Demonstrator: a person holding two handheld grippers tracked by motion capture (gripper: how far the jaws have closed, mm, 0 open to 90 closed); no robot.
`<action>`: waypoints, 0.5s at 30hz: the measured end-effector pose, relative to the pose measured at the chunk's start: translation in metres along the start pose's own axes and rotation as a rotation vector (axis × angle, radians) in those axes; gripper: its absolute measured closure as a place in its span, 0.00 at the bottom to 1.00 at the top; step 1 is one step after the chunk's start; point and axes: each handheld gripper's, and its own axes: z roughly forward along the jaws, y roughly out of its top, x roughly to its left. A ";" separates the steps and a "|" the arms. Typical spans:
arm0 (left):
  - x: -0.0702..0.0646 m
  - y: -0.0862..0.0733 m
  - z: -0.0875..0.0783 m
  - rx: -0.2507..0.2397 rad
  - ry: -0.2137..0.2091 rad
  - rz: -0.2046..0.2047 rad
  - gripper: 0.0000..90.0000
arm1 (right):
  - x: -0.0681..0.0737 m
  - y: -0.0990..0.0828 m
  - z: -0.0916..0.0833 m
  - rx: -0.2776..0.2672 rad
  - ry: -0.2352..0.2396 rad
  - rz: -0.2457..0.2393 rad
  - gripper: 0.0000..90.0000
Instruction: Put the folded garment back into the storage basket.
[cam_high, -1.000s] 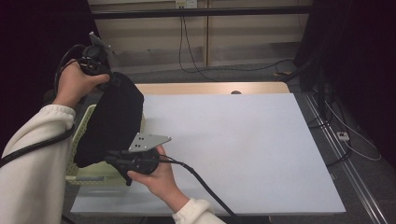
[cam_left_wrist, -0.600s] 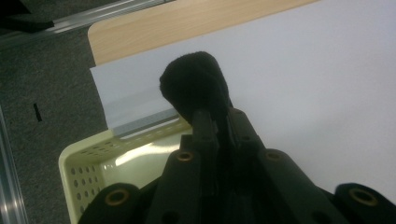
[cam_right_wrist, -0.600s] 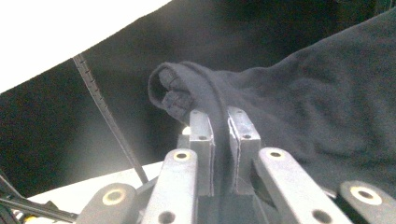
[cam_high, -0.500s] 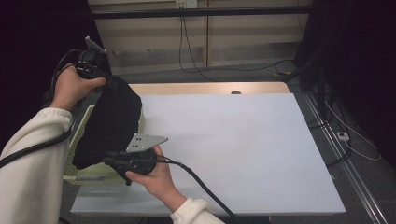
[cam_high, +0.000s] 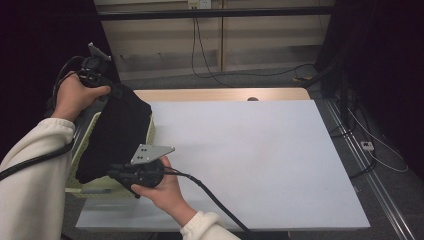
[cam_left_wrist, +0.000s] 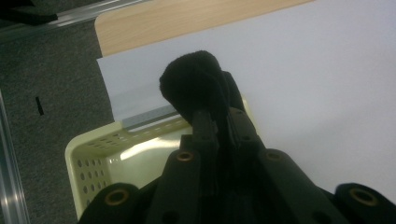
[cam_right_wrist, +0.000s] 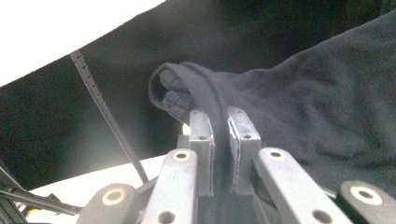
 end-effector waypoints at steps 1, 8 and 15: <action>0.001 -0.001 0.001 0.002 0.000 0.002 0.93 | 0.000 0.000 0.001 0.001 0.000 0.002 0.92; 0.007 -0.006 0.007 0.010 0.007 -0.010 0.93 | -0.002 -0.003 0.005 0.012 0.000 0.000 0.92; 0.009 -0.007 0.008 0.011 0.008 -0.008 0.93 | -0.001 -0.003 0.007 0.012 0.006 0.001 0.92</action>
